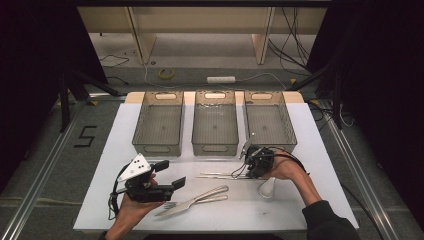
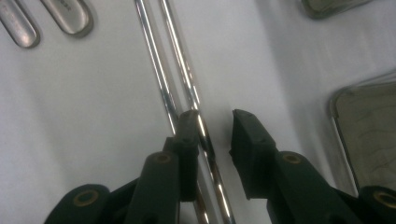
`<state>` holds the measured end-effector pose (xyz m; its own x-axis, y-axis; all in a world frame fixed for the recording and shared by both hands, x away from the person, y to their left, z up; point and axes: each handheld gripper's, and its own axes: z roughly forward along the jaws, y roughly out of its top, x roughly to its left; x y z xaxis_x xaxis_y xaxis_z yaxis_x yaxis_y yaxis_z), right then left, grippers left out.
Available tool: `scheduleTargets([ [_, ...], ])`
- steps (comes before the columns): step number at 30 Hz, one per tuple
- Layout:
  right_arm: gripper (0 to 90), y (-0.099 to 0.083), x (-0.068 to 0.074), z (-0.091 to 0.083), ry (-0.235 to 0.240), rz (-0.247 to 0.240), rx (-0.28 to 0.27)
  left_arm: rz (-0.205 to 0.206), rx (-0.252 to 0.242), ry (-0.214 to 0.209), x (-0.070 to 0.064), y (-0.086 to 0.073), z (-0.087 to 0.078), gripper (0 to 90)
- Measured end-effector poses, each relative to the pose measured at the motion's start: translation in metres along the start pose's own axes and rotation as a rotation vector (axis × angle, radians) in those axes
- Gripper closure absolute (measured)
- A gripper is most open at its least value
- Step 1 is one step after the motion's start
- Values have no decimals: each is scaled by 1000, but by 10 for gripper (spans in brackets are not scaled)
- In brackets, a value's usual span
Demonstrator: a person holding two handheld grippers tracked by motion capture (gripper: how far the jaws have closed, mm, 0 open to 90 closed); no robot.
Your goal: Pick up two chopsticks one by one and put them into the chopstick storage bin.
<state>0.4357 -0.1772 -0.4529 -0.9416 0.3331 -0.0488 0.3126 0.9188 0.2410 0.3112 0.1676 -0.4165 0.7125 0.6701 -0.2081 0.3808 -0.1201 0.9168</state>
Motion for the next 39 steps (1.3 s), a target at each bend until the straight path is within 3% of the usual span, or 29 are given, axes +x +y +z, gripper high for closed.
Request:
scheduleTargets([
  [6, 760, 6, 1, 2, -3, -50, 83, -1, -1, -1, 0, 0, 0, 165],
  [17, 794, 9, -2, 3, 26, -58, 101, -3, -2, 0, -1, 0, 0, 165],
  [24, 839, 19, 1, 6, 27, -121, 166, 0, -1, 1, -2, 0, 0, 165],
  [33, 855, 18, 4, 5, 19, -154, 168, 1, 0, 1, -2, 0, 0, 165],
  [39, 858, 19, 7, 4, -5, -189, 131, -1, 1, 1, -1, 0, 1, 165],
])
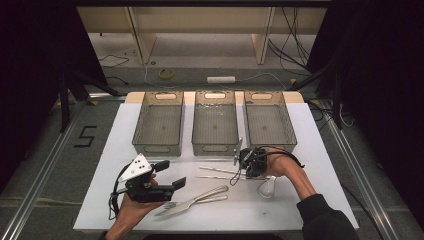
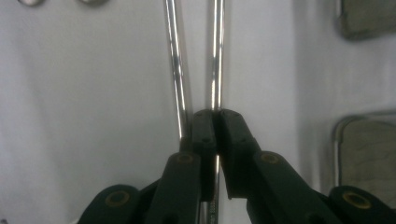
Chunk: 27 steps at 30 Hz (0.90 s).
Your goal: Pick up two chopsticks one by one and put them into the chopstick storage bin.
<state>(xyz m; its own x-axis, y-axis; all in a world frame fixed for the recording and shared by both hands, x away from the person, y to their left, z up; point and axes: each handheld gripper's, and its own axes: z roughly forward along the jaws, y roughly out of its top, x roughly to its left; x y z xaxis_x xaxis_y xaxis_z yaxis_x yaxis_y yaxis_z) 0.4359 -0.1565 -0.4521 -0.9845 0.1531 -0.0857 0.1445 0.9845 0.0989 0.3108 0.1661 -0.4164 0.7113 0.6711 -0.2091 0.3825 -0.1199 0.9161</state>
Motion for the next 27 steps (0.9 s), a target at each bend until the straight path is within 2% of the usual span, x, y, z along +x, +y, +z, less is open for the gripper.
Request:
scheduleTargets([
  [3, 859, 4, 1, -7, -18, -9, -41, 4, 4, -1, 0, 0, 0, 165],
  [4, 859, 7, 3, -14, -38, -19, -51, 4, 4, -2, 0, 0, 0, 165],
  [6, 859, 9, 5, -17, -41, -9, -61, 5, 6, -3, 0, 0, 1, 165],
  [8, 859, 13, 8, -25, -47, -29, -75, 8, 10, -5, 0, 0, 1, 165],
  [12, 859, 20, 22, -41, -57, -56, -108, 15, 28, -15, -1, 1, 5, 165],
  [16, 859, 23, 33, -45, -59, -58, -114, 24, 53, -21, -3, 2, 10, 165],
  [18, 859, 25, 42, -49, -61, -77, -125, 27, 76, -30, -4, 2, 14, 165],
  [27, 859, 28, 61, -56, -47, -97, -166, 77, 211, -78, -15, 7, 35, 173],
])
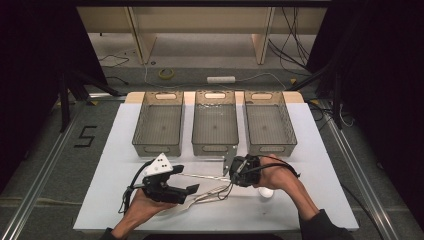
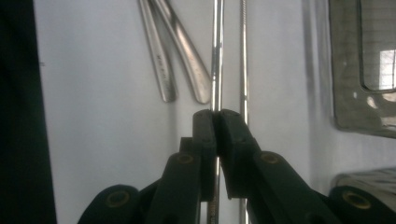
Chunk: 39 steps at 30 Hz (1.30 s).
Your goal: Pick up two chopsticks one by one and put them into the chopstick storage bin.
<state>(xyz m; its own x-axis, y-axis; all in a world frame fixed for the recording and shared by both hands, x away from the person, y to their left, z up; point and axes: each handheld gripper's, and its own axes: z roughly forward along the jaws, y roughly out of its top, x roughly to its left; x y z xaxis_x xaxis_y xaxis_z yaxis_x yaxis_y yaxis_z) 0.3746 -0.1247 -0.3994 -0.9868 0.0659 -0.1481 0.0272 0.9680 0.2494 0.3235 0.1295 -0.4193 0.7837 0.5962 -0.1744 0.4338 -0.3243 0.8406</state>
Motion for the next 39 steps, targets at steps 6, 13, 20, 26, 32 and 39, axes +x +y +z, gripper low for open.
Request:
scheduleTargets([
  [6, 859, 3, 12, -2, -18, -22, 3, 60, 86, -19, -7, 6, 13, 199],
  [13, 858, 5, 24, -3, -17, -45, 8, 142, 193, -26, -18, 11, 26, 264],
  [20, 858, 9, 31, 1, -6, -77, 16, 204, 287, -28, -25, 10, 37, 353],
  [26, 858, 11, 33, 2, 4, -109, 24, 265, 319, -54, -31, 9, 41, 455],
  [32, 858, 12, 36, 1, 3, -104, 21, 321, 347, -82, -35, 7, 43, 557],
  [39, 858, 12, 37, 2, 14, -117, 29, 351, 362, -93, -37, 6, 45, 652],
])
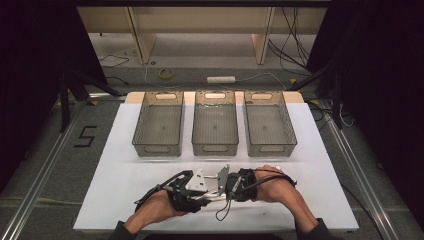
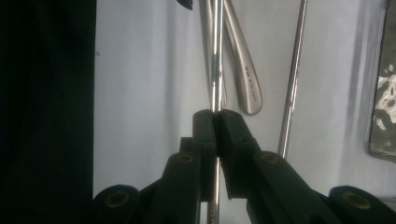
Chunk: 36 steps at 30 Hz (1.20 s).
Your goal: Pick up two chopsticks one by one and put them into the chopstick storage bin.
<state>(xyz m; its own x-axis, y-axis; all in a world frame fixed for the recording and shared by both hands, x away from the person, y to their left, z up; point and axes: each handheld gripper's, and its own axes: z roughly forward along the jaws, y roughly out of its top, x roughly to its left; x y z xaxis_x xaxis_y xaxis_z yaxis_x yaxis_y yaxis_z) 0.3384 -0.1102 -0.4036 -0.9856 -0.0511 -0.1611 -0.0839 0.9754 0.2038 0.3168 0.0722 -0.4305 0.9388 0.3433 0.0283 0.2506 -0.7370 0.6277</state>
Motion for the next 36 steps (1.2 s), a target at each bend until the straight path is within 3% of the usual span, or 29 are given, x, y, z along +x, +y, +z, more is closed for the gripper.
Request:
scheduleTargets([
  [11, 858, 2, 3, 0, 18, -31, 8, 50, 19, -9, -2, 0, 3, 785],
  [14, 857, 1, 2, -1, 26, -73, 21, 67, 21, -26, -4, 1, 3, 807],
  [17, 855, 0, 4, -1, 29, -77, 16, 92, 25, -46, -5, 1, 2, 823],
  [20, 832, -2, 3, -2, 36, -90, -1, 84, 17, -82, -6, 0, 2, 850],
  [22, 805, -4, 1, -3, 43, -36, -22, 64, 8, -90, -3, 0, 1, 854],
  [25, 627, -11, -3, -13, 4, 37, -87, 37, -19, -83, 0, -1, -2, 855],
  [27, 581, -16, -6, -19, 3, 84, -142, 22, -32, -74, 3, -2, -4, 855],
  [28, 581, -16, -6, -19, 3, 84, -142, 13, -40, -68, 5, -3, -5, 855],
  [30, 519, -20, -9, -22, -19, 134, -201, -7, -45, -46, 9, -5, -6, 855],
  [32, 463, -26, -13, -25, -55, 224, -283, -26, -52, -30, 14, -8, -8, 856],
  [34, 435, -32, -16, -27, -69, 281, -351, -51, -67, -13, 17, -10, -10, 855],
  [35, 435, -32, -16, -27, -69, 281, -351, -61, -76, -1, 18, -11, -11, 855],
  [36, 406, -39, -18, -28, -90, 345, -419, -66, -80, 9, 20, -11, -12, 855],
])
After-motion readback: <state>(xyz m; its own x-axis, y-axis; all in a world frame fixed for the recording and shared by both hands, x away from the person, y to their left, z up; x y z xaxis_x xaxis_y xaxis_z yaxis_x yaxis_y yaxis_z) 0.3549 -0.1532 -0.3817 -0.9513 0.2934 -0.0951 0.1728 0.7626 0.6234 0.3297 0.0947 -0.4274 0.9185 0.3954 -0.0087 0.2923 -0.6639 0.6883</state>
